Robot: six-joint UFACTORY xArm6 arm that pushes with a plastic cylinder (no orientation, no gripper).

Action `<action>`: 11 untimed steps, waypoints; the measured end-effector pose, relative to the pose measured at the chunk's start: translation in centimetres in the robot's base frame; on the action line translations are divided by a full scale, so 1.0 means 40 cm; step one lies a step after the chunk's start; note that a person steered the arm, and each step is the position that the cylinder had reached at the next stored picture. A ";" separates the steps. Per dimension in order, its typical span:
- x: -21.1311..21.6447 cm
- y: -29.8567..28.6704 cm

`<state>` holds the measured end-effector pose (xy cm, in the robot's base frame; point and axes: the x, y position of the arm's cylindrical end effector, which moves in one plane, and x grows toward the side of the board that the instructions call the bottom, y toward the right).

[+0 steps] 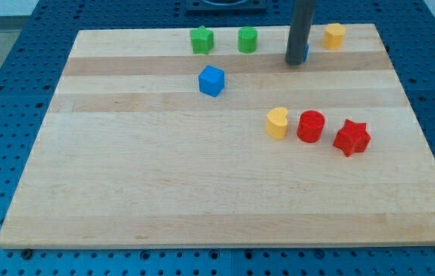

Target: Move the blue cube towards the top center

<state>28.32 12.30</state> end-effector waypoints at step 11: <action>0.161 -0.441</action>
